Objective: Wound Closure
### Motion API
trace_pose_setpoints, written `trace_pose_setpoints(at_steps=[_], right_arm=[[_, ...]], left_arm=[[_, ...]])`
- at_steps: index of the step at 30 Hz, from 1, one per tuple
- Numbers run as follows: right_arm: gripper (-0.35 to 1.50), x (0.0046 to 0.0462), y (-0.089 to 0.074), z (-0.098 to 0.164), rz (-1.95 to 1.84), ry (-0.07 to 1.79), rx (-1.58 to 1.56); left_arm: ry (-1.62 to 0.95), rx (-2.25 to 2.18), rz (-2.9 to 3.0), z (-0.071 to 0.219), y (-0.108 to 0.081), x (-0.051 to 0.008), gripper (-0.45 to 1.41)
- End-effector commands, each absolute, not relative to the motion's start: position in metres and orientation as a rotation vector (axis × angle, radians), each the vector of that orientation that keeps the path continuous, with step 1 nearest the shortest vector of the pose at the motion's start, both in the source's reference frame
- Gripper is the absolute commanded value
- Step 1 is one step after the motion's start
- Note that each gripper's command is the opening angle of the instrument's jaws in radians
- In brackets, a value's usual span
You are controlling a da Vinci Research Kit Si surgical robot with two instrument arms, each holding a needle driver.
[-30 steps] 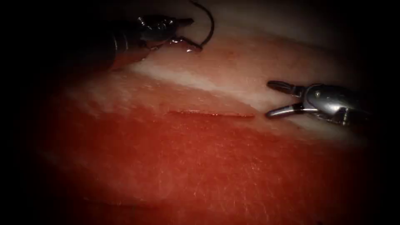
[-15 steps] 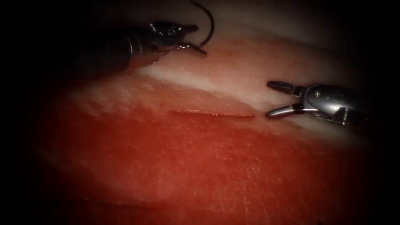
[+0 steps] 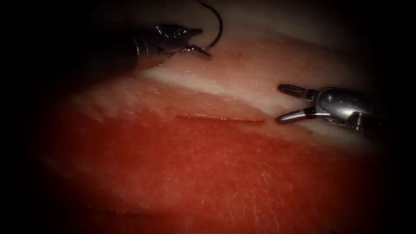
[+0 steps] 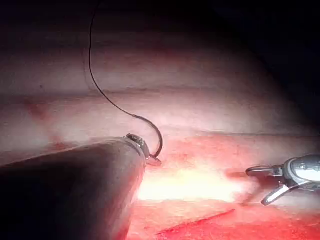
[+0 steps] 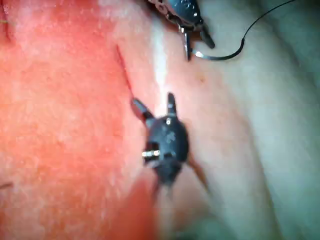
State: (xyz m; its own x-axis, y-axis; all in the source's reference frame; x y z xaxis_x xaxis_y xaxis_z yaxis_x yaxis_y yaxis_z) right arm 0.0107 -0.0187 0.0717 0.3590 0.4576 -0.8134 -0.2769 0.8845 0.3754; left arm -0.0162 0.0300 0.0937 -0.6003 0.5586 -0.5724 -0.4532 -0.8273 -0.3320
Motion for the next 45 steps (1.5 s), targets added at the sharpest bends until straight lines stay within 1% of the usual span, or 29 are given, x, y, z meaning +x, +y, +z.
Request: trace_pose_setpoints(at_steps=[1, 10, 12, 13, 15, 26, 35, 37, 40, 45], right_arm=[[1.18, 0.0115, -0.0188, 0.0722, 0.476, 1.110, 0.186], [1.18, 0.0115, -0.0188, 0.0720, 0.476, 1.111, 0.187], [1.18, 0.0115, -0.0188, 0.0720, 0.476, 1.111, 0.187], [1.18, 0.0115, -0.0188, 0.0720, 0.476, 1.111, 0.187], [1.18, 0.0115, -0.0188, 0.0720, 0.476, 1.111, 0.187], [1.08, 0.0117, -0.0189, 0.0718, 0.491, 1.113, 0.198], [1.08, 0.0120, -0.0187, 0.0718, 0.560, 1.106, 0.235], [1.11, 0.0122, -0.0187, 0.0718, 0.583, 1.105, 0.247], [1.11, 0.0126, -0.0185, 0.0720, 0.632, 1.099, 0.276], [1.23, 0.0133, -0.0182, 0.0724, 0.724, 1.108, 0.309]], left_arm=[[-0.198, -0.924, 2.385, 0.0943, 0.0305, -0.0166, 0.25], [-0.204, -0.922, 2.389, 0.0954, 0.0304, -0.0172, 0.27], [-0.203, -0.922, 2.389, 0.0954, 0.0304, -0.0172, 0.10], [-0.209, -0.923, 2.384, 0.0954, 0.0304, -0.0171, -0.10], [-0.205, -0.931, 2.408, 0.0953, 0.0302, -0.0169, -0.43], [-0.130, -0.965, 2.537, 0.0930, 0.0290, -0.0162, -0.45], [-0.043, -1.001, 2.590, 0.0901, 0.0267, -0.0148, -0.45], [-0.015, -1.017, 2.607, 0.0897, 0.0263, -0.0145, -0.45], [0.027, -1.036, 2.645, 0.0889, 0.0255, -0.0142, -0.45], [0.089, -1.044, 2.719, 0.0878, 0.0235, -0.0141, -0.45]])
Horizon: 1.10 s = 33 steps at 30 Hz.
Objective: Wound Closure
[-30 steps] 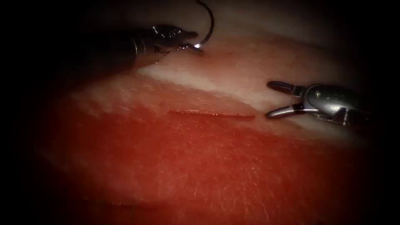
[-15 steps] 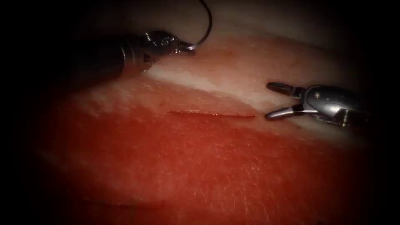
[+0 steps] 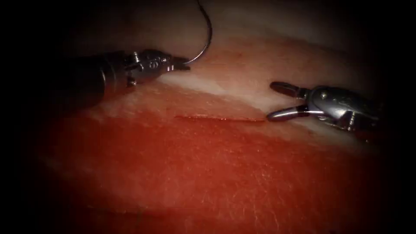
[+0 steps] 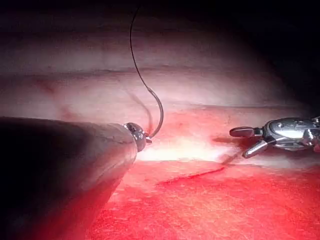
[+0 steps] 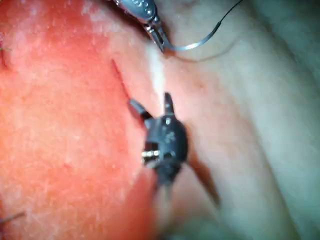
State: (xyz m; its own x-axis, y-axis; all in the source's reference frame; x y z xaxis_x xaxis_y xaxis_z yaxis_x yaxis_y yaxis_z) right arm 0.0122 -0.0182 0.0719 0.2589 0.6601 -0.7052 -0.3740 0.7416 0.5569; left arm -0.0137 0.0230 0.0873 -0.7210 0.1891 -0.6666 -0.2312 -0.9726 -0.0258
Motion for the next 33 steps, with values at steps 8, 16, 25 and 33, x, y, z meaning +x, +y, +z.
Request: trace_pose_setpoints(at_steps=[8, 16, 25, 33], right_arm=[[1.25, 0.0137, -0.0168, 0.0737, 0.805, 1.121, 0.390], [1.15, 0.0147, -0.0150, 0.0743, 0.838, 1.163, 0.497], [1.08, 0.0163, -0.0139, 0.0743, 0.866, 1.196, 0.536], [1.16, 0.0175, -0.0134, 0.0738, 0.881, 1.210, 0.529]], left_arm=[[0.270, -1.064, 2.855, 0.0868, 0.0203, -0.0148, -0.45], [0.413, -1.093, 2.882, 0.0855, 0.0187, -0.0146, -0.45], [0.675, -1.100, 2.890, 0.0822, 0.0169, -0.0159, -0.45], [0.735, -1.082, 2.899, 0.0822, 0.0163, -0.0160, -0.45]])
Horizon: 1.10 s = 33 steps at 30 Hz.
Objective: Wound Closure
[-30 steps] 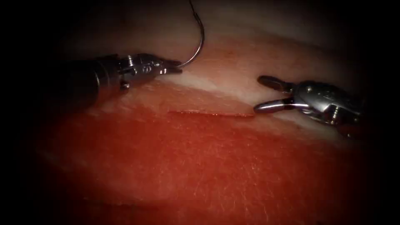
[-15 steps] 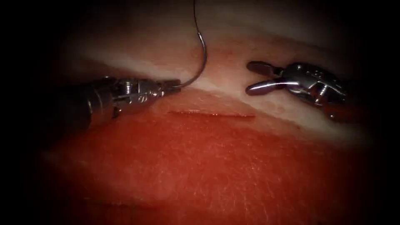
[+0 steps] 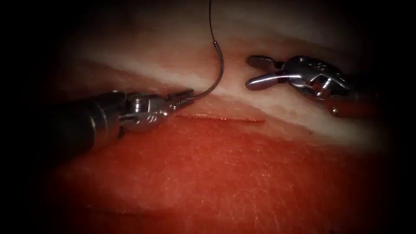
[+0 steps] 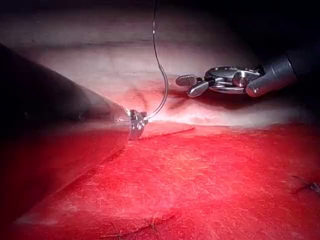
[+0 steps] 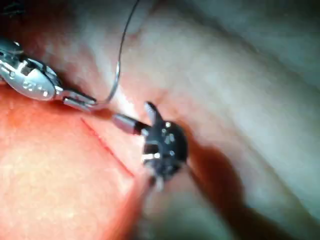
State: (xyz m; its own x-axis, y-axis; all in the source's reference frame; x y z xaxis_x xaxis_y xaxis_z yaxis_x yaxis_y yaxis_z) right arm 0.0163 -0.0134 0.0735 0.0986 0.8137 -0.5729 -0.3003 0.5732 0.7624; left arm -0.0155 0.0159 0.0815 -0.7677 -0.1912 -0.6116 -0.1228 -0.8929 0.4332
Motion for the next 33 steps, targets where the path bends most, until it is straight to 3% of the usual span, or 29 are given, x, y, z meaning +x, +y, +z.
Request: trace_pose_setpoints(at_steps=[1, 27, 30, 33], right_arm=[[1.18, 0.0180, -0.0134, 0.0734, 0.876, 1.216, 0.535], [1.25, 0.0223, -0.0133, 0.0731, 0.892, 1.273, 0.509], [1.10, 0.0228, -0.0137, 0.0731, 0.878, 1.275, 0.518], [0.76, 0.0230, -0.0138, 0.0733, 0.877, 1.276, 0.517]], left_arm=[[-0.724, 1.041, -2.821, 0.0823, 0.0161, -0.0160, -0.45], [-0.799, 1.055, -2.772, 0.0814, 0.0152, -0.0168, -0.45], [-0.802, 1.059, -2.771, 0.0814, 0.0151, -0.0168, -0.45], [-0.806, 1.062, -2.763, 0.0812, 0.0150, -0.0169, -0.45]])
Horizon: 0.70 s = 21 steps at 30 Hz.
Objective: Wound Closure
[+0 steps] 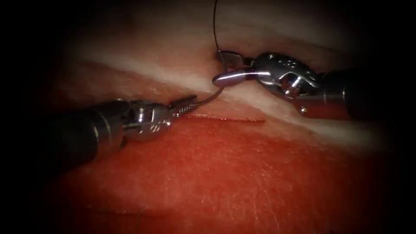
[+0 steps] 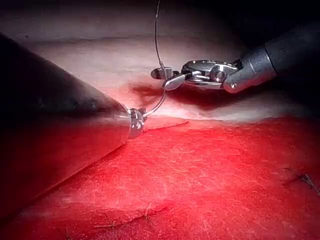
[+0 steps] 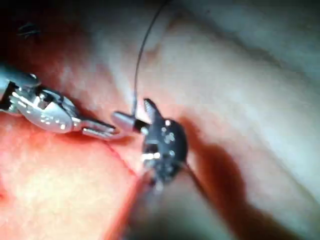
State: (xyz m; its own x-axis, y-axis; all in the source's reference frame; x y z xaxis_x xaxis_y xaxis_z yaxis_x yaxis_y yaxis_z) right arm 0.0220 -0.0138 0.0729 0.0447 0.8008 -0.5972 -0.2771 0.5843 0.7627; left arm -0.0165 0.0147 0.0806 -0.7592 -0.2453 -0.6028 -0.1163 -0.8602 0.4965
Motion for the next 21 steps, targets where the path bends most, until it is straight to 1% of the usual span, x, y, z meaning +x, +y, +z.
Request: trace_pose_setpoints(at_steps=[1, 2, 8, 10, 11, 12, 14, 15, 17, 21], right_arm=[[0.49, 0.0229, -0.0138, 0.0734, 0.877, 1.275, 0.516], [-0.33, 0.0227, -0.0138, 0.0734, 0.881, 1.289, 0.510], [-0.35, 0.0222, -0.0137, 0.0726, 0.896, 1.335, 0.496], [-0.35, 0.0221, -0.0137, 0.0724, 0.897, 1.337, 0.496], [-0.35, 0.0221, -0.0137, 0.0724, 0.898, 1.340, 0.494], [-0.35, 0.0221, -0.0137, 0.0725, 0.901, 1.341, 0.491], [-0.35, 0.0221, -0.0137, 0.0725, 0.905, 1.340, 0.485], [-0.35, 0.0220, -0.0137, 0.0725, 0.906, 1.342, 0.483], [-0.35, 0.0220, -0.0138, 0.0725, 0.906, 1.345, 0.482], [-0.35, 0.0216, -0.0142, 0.0724, 0.851, 1.353, 0.444]], left_arm=[[-0.806, 1.060, -2.764, 0.0811, 0.0150, -0.0169, -0.45], [-0.806, 1.062, -2.763, 0.0809, 0.0149, -0.0169, -0.45], [-0.804, 1.089, -2.741, 0.0809, 0.0148, -0.0170, -0.45], [-0.696, 1.180, -2.722, 0.0808, 0.0151, -0.0174, -0.45], [-0.588, 1.247, -2.742, 0.0807, 0.0153, -0.0175, -0.45], [-0.434, 1.303, -2.754, 0.0804, 0.0155, -0.0177, -0.15], [-0.228, 1.349, -2.813, 0.0801, 0.0154, -0.0179, 0.64], [-0.135, 1.368, -2.849, 0.0799, 0.0153, -0.0180, 0.89], [-0.036, 1.439, -2.885, 0.0796, 0.0153, -0.0180, 0.93], [0.181, 1.609, -2.928, 0.0788, 0.0162, -0.0174, 0.79]])
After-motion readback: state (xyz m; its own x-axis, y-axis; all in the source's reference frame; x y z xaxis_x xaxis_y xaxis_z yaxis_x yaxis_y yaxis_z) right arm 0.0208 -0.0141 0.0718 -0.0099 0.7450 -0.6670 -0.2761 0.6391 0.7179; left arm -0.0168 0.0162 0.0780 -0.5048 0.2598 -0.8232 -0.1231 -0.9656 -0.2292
